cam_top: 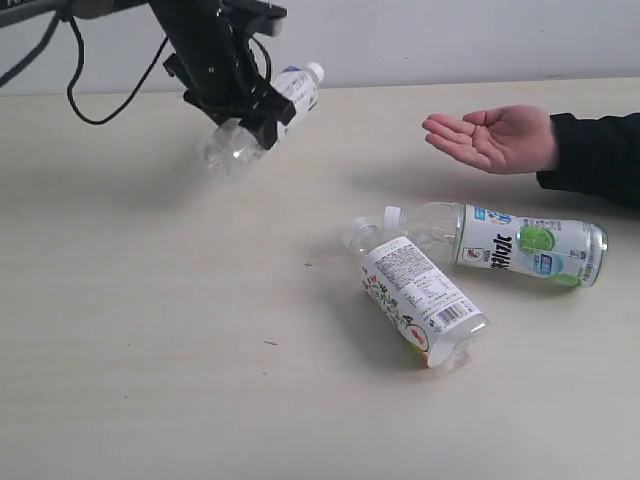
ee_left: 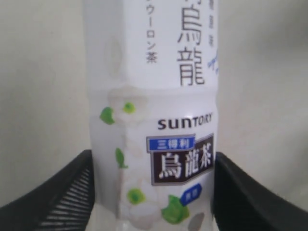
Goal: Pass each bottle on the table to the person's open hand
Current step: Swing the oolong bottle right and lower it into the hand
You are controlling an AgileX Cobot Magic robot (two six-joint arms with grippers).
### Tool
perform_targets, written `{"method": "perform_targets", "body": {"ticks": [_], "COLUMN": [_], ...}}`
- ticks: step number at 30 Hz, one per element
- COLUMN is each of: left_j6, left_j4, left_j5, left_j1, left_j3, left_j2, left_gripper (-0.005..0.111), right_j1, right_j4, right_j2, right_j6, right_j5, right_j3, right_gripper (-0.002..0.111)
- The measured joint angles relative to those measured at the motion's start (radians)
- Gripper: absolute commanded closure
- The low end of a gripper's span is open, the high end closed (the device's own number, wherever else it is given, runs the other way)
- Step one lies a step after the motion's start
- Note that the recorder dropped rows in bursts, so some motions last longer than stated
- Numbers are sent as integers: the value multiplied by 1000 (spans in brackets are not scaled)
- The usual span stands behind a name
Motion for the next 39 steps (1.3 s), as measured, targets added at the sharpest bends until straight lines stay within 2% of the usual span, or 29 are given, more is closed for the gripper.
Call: {"method": "perform_targets", "body": {"ticks": [6, 11, 16, 24, 27, 29, 39], "left_j6": [-163, -243, -290, -298, -298, -298, -303], "left_j4": [-22, -133, -296, -633, -726, -763, -897], "left_j5": [38, 4, -225, -662, -790, -823, -766], "left_j1": [-35, -80, -188, -385, -406, -406, -399], "left_j3": [21, 180, 368, 410, 384, 344, -6], "left_j2": [-116, -228, -315, -311, -263, -213, 98], "left_gripper": [107, 107, 107, 107, 107, 107, 107], "right_j1": [0, 0, 0, 0, 0, 0, 0], "right_j4": [0, 0, 0, 0, 0, 0, 0], "right_j2": [0, 0, 0, 0, 0, 0, 0], "right_j6": [0, 0, 0, 0, 0, 0, 0], "right_j5": [0, 0, 0, 0, 0, 0, 2], "right_j3": [0, 0, 0, 0, 0, 0, 0], "right_gripper": [108, 108, 108, 108, 108, 108, 108]}}
